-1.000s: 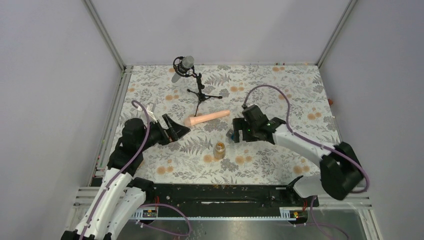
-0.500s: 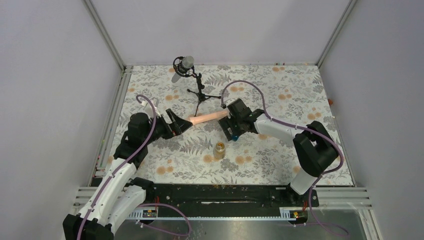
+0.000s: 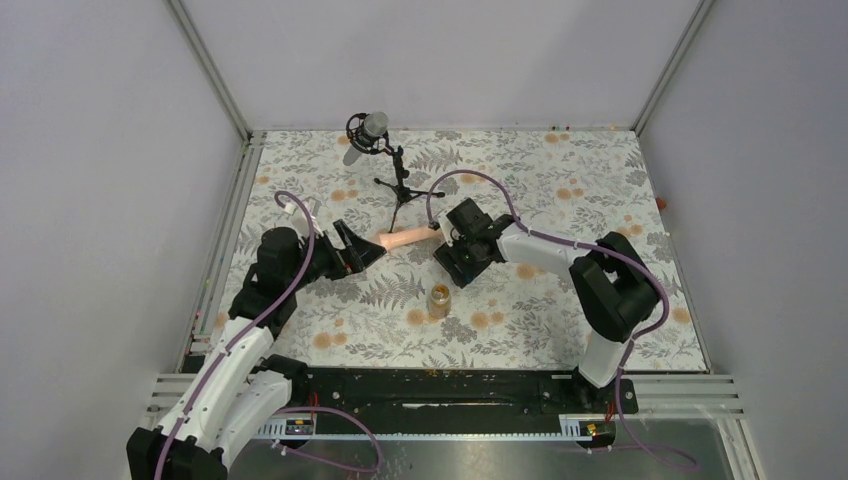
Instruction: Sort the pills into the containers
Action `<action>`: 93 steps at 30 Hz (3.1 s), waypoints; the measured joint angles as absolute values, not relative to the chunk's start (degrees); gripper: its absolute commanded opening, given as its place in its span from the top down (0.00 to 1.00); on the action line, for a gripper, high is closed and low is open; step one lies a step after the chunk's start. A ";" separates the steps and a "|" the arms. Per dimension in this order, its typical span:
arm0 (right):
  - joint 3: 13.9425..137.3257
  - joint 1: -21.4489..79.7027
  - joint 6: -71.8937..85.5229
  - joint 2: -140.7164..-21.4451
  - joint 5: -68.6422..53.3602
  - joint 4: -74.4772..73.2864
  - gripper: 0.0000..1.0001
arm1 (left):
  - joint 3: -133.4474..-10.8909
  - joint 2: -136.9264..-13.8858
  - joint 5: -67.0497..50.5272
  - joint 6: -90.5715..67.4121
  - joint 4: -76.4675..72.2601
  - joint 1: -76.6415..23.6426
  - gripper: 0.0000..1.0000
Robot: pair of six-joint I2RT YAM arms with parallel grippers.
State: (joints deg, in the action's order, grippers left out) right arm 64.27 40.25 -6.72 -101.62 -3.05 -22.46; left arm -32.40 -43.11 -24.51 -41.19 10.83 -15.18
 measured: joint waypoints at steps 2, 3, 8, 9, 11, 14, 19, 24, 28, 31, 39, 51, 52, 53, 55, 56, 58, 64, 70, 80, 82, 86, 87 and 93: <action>64.42 40.58 -6.63 -102.43 -2.61 -22.44 0.35 | -32.40 -43.07 -24.64 -40.82 10.83 -15.18 0.05; 64.42 40.77 -6.57 -102.83 -2.42 -22.44 0.37 | -32.40 -43.13 -24.75 -40.69 10.85 -15.18 0.05; 64.36 41.39 -4.97 -103.53 0.27 -22.35 0.42 | -32.42 -43.38 -25.12 -40.32 10.83 -15.18 0.05; 64.20 41.45 -4.45 -103.53 0.99 -22.02 0.43 | -32.42 -43.46 -25.12 -40.29 10.85 -15.18 0.05; 63.42 41.58 -3.40 -103.50 2.31 -21.30 0.48 | -32.42 -43.68 -25.12 -40.29 10.85 -15.18 0.05; 61.49 41.82 -1.52 -102.78 3.66 -19.53 0.57 | -32.42 -43.99 -25.12 -40.29 10.83 -15.18 0.05; 59.37 42.02 0.93 -101.45 4.36 -17.15 0.60 | -32.40 -44.36 -25.19 -40.53 10.59 -15.18 0.05; 57.84 42.02 3.01 -98.15 4.47 -17.08 0.60 | -30.85 -45.25 -25.78 -42.61 7.07 -15.59 0.06; 57.82 42.04 5.04 -92.05 3.46 -16.67 0.59 | -29.30 -47.92 -26.09 -45.36 2.87 -17.08 0.09; 57.89 42.04 6.44 -87.44 1.43 -15.77 0.59 | -29.10 -51.11 -26.39 -47.64 -1.04 -18.90 0.15; 57.93 42.15 10.52 -80.71 -7.86 -13.56 0.58 | -29.34 -58.43 -26.61 -50.85 -10.85 -24.32 0.18; 57.17 42.28 12.45 -78.35 -16.80 -10.46 0.60 | -32.80 -67.16 -25.15 -50.92 -17.63 -30.81 0.23; 56.88 42.28 12.47 -78.35 -17.08 -10.24 0.60 | -33.01 -67.59 -25.04 -50.89 -17.89 -30.89 0.26; 56.62 42.28 12.47 -78.35 -17.32 -10.09 0.60 | -33.08 -67.92 -24.99 -50.92 -18.17 -30.96 0.30; 56.12 42.28 12.49 -78.35 -17.67 -9.87 0.60 | -33.15 -68.95 -24.93 -51.03 -18.96 -31.09 0.41; 55.94 42.28 12.51 -78.35 -17.74 -9.78 0.60 | -33.15 -69.52 -24.91 -51.16 -19.29 -31.18 0.46; 55.90 42.28 12.51 -78.35 -17.72 -9.82 0.60 | -33.15 -70.78 -25.04 -51.64 -20.16 -31.38 0.57; 55.59 42.28 12.73 -78.35 -17.65 -10.02 0.59 | -33.43 -72.66 -26.20 -53.69 -24.14 -31.81 0.93; 55.59 42.28 13.50 -78.37 -17.78 -10.09 0.51 | -33.54 -72.99 -26.39 -54.37 -24.40 -31.81 1.00; 55.64 42.28 17.41 -76.23 -16.27 -11.29 0.23 | -33.52 -71.31 -26.46 -51.94 -22.72 -31.79 1.00; 55.81 42.28 17.63 -75.33 -14.41 -11.84 0.23 | -33.52 -70.43 -26.33 -51.35 -22.28 -31.77 1.00; 57.19 42.28 17.69 -75.02 -11.07 -14.02 0.33 | -33.54 -69.32 -25.47 -50.35 -21.47 -31.73 1.00; 57.41 42.41 17.72 -74.91 -10.44 -14.50 0.38 | -33.54 -69.21 -25.06 -49.93 -20.82 -31.59 1.00; 57.58 42.41 17.85 -73.56 -5.13 -16.08 0.62 | -33.54 -68.88 -24.53 -49.32 -18.79 -31.16 1.00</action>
State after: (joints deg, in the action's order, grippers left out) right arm 57.58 42.41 17.85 -73.56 -5.13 -16.08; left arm -33.54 -68.88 -24.53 -49.32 -18.79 -31.16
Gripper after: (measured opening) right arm 0.483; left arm 0.250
